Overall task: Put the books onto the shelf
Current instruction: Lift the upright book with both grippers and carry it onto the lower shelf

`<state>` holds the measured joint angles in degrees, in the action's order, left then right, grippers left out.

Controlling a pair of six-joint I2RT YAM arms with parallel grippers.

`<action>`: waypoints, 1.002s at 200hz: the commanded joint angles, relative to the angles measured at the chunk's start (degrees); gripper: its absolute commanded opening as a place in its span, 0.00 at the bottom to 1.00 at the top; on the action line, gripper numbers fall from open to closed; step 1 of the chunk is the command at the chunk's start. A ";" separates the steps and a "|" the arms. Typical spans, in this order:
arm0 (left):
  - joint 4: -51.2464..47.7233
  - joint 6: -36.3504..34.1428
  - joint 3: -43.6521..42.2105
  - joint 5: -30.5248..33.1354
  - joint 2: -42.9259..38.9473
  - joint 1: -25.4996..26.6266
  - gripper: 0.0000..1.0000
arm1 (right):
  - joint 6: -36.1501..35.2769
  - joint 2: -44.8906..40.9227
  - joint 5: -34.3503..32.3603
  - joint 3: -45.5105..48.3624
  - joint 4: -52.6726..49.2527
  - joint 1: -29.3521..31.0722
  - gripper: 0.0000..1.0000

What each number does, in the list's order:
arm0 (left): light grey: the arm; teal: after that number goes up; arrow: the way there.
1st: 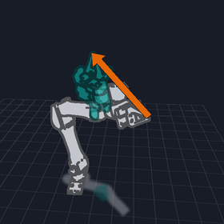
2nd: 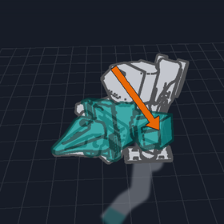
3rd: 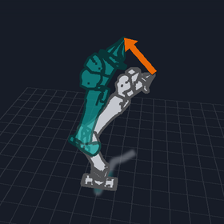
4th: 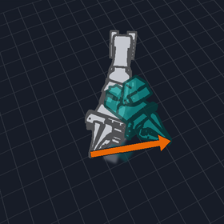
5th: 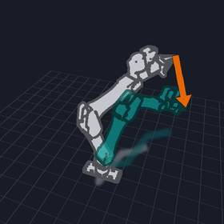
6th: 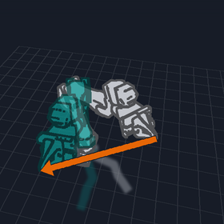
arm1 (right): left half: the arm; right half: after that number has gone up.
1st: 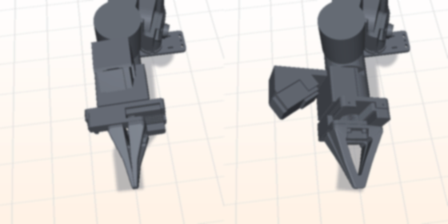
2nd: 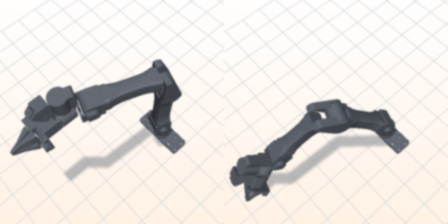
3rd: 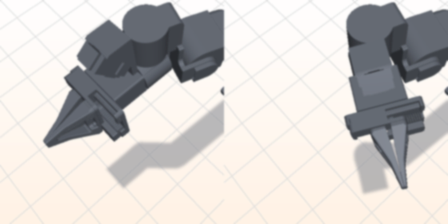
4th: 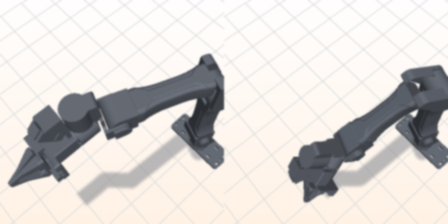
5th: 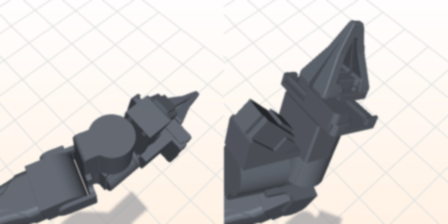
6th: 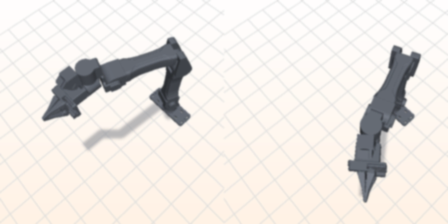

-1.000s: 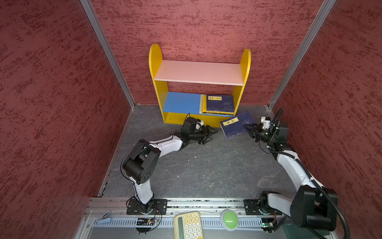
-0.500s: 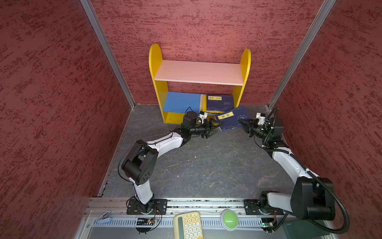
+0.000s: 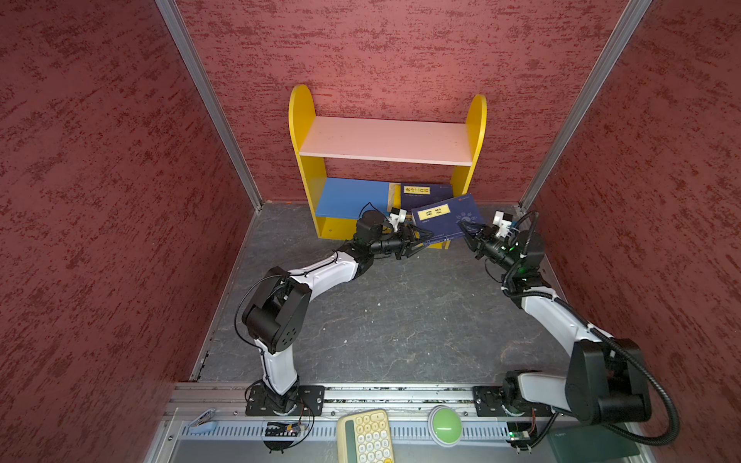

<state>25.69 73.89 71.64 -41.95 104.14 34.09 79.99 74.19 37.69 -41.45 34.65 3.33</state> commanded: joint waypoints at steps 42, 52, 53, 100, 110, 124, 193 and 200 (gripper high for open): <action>8.67 -0.22 -0.81 -2.63 -1.05 -4.49 0.06 | -2.79 2.13 0.21 -3.41 4.53 1.28 0.26; 7.14 -1.56 0.01 -4.81 -1.04 -6.08 0.04 | -5.36 2.59 0.02 -5.00 0.77 1.21 0.35; 6.90 -1.73 0.09 -5.03 -1.04 -6.24 0.04 | -5.62 2.65 -0.03 -5.15 0.37 1.22 0.36; -5.57 -10.62 6.95 -13.02 0.41 -12.86 0.03 | -18.95 3.65 -5.82 -11.59 -16.27 1.21 0.81; -9.24 -12.63 9.16 -14.26 1.37 -14.03 0.03 | -22.42 3.93 -7.95 -12.87 -19.97 1.24 0.86; -14.51 -15.21 12.76 -15.13 3.08 -15.54 0.03 | -26.90 4.78 -11.18 -14.70 -24.15 1.23 0.94; -28.55 -21.70 33.04 -19.65 15.72 -20.10 0.03 | -38.73 11.56 -22.39 -17.94 -22.24 1.23 0.99; -30.39 -22.48 35.86 -20.27 17.42 -20.26 0.03 | -39.33 12.38 -23.10 -18.09 -21.31 1.19 0.99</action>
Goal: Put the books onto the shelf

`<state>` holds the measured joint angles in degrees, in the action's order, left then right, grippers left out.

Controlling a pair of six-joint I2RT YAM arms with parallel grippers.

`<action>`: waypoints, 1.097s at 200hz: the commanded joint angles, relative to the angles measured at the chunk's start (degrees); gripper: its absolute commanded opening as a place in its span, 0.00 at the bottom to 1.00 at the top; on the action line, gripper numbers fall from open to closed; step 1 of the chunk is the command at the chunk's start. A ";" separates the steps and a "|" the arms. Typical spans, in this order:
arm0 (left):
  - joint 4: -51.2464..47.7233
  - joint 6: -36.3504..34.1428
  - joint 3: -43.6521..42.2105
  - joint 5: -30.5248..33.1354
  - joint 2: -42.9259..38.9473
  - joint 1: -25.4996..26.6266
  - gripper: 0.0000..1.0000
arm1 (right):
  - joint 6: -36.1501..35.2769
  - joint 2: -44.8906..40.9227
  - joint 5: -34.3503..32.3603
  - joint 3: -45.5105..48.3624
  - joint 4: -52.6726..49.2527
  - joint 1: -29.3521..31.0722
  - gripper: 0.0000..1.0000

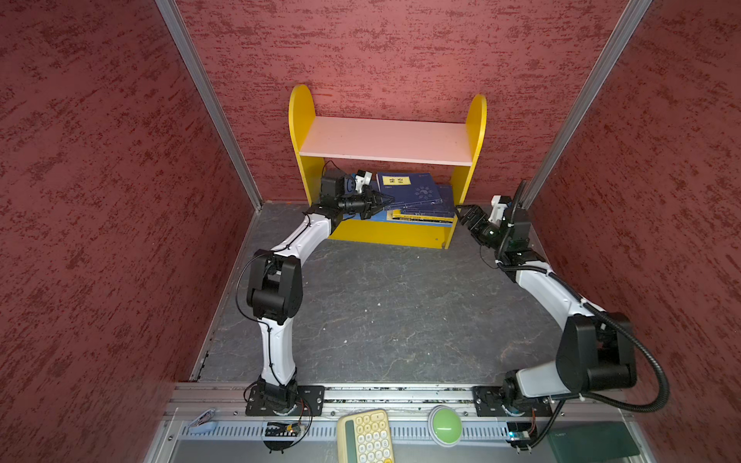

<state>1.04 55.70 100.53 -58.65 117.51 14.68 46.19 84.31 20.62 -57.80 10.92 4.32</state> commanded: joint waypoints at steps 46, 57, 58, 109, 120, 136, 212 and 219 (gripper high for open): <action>-13.25 -7.19 22.13 -6.80 13.79 -1.31 0.03 | -6.13 9.04 -6.38 -7.03 4.69 0.95 0.99; -13.65 -6.93 24.35 -7.39 15.53 -1.16 0.03 | -6.46 10.48 -6.76 -8.45 4.77 1.45 0.99; -13.67 -6.97 24.58 -7.46 15.67 -1.11 0.03 | -6.46 10.63 -6.87 -8.55 4.75 1.51 0.99; -14.00 -7.09 28.55 -7.44 19.54 0.01 0.04 | -6.42 14.29 -9.56 -12.55 3.30 2.65 0.99; -14.05 -7.17 29.41 -7.35 20.21 0.47 0.04 | -6.50 14.24 -10.26 -12.34 3.41 2.71 0.99; -15.90 -7.64 32.21 -7.29 21.98 1.19 0.04 | -6.62 14.55 -10.86 -12.63 3.08 2.69 0.99; -17.99 -7.50 37.19 -5.78 26.02 4.21 0.05 | -6.35 16.75 -10.51 -15.29 1.59 2.79 0.99; -18.01 -7.47 37.12 -5.44 26.08 4.32 0.05 | -6.30 16.91 -10.47 -15.41 1.49 2.86 0.99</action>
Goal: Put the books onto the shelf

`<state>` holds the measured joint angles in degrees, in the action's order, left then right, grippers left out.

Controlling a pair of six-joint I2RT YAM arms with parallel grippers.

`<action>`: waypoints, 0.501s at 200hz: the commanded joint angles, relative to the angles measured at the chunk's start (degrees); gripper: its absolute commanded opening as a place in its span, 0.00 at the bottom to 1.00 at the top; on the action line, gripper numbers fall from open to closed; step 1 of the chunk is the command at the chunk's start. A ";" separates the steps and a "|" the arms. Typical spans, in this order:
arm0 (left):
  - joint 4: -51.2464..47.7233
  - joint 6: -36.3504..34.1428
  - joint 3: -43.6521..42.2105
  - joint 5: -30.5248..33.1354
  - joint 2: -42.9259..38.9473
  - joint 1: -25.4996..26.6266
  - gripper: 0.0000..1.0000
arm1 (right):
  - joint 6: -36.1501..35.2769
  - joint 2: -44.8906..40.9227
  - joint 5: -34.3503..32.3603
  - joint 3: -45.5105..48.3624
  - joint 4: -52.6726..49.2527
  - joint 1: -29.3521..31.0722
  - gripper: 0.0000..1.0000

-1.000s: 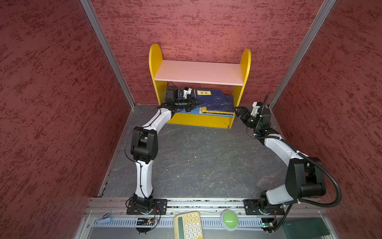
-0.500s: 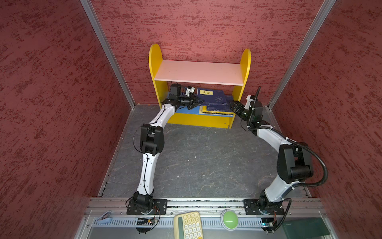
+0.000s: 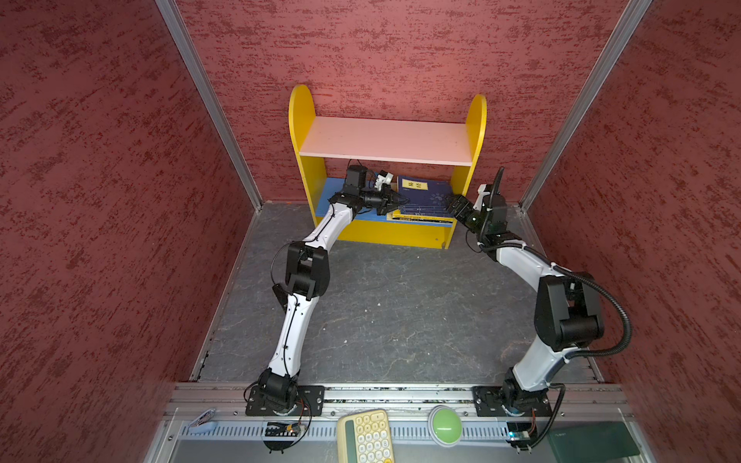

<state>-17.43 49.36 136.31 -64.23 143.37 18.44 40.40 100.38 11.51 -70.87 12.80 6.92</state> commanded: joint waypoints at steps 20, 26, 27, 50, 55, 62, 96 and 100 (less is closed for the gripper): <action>-0.02 -0.89 1.88 0.64 0.75 0.97 0.06 | -0.33 1.24 -1.58 -2.50 -0.15 0.18 0.99; -0.41 -1.14 2.15 0.83 0.86 1.08 0.06 | -0.04 1.41 -1.65 -2.52 -0.05 0.15 0.99; -0.46 -1.17 2.13 0.89 0.90 1.08 0.06 | -0.05 1.41 -1.66 -2.52 -0.01 0.17 0.99; -1.23 -1.51 2.81 1.46 1.48 1.56 0.06 | 0.85 2.38 -2.08 -2.39 0.61 0.18 0.99; -1.50 -1.67 3.05 1.55 1.58 1.73 0.06 | 1.03 2.63 -2.10 -2.41 0.88 0.18 0.99; -1.98 -2.02 3.30 1.84 1.78 1.82 0.06 | 1.31 3.01 -2.18 -2.25 1.13 0.19 0.99; -6.17 -4.87 4.25 2.59 1.88 2.09 0.07 | 2.84 5.40 -2.28 -2.80 1.54 0.18 0.99; -6.40 -5.10 4.28 2.61 1.80 2.04 0.06 | 2.92 5.64 -2.28 -2.86 1.53 0.18 0.99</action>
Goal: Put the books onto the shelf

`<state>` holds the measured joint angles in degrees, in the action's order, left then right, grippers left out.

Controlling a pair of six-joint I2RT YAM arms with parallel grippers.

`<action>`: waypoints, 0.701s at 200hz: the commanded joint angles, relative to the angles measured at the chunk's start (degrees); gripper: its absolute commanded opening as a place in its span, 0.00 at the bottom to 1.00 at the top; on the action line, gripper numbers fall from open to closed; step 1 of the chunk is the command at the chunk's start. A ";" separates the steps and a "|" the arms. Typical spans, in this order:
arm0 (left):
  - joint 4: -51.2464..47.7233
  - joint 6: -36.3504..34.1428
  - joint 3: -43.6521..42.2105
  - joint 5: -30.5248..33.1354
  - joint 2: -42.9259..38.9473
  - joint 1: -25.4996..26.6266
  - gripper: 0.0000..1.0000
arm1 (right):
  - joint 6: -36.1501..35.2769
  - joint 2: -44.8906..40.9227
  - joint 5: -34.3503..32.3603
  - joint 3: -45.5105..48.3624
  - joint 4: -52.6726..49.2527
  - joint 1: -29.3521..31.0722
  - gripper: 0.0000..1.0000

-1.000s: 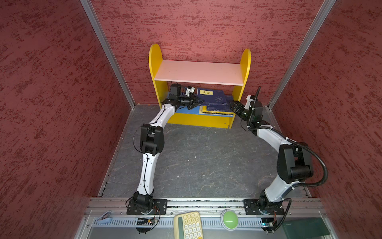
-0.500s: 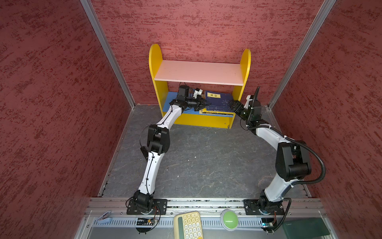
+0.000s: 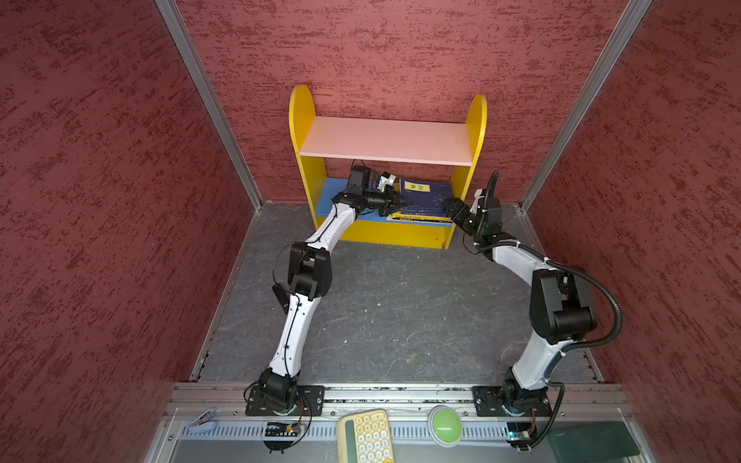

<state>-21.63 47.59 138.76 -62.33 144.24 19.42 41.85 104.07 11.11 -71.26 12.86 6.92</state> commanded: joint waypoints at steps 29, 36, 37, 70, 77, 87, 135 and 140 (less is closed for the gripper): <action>-3.56 -4.43 1.86 1.01 0.68 0.41 0.07 | 1.76 2.83 -2.31 -1.92 0.88 0.13 0.99; -3.74 -4.44 1.86 1.35 0.58 0.07 0.09 | 1.81 2.94 -2.62 -1.68 0.57 0.16 0.99; -3.76 -4.44 1.86 1.39 0.59 0.04 0.09 | 1.83 2.96 -2.69 -1.64 0.58 0.18 0.99; -2.47 -3.19 1.86 4.04 -0.01 -1.05 0.18 | 2.34 2.97 -3.92 0.04 0.23 0.21 0.99; -1.39 -2.01 1.78 4.54 -0.02 -1.23 0.19 | 2.54 2.92 -4.06 0.22 0.26 0.23 0.99; 0.91 -0.26 1.79 4.82 0.26 -1.23 0.21 | 2.79 2.97 -4.17 0.56 0.43 0.27 0.99; 4.38 3.53 1.70 8.88 1.13 -1.06 0.23 | 3.25 2.97 -4.38 0.72 0.59 0.29 0.99; 4.49 3.70 1.69 9.15 1.13 -1.04 0.24 | 3.29 2.98 -4.52 0.69 0.59 0.29 0.99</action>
<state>-20.99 49.36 139.09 -55.77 144.24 18.52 44.38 105.75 9.74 -71.48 13.96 7.31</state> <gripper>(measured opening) 0.235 0.987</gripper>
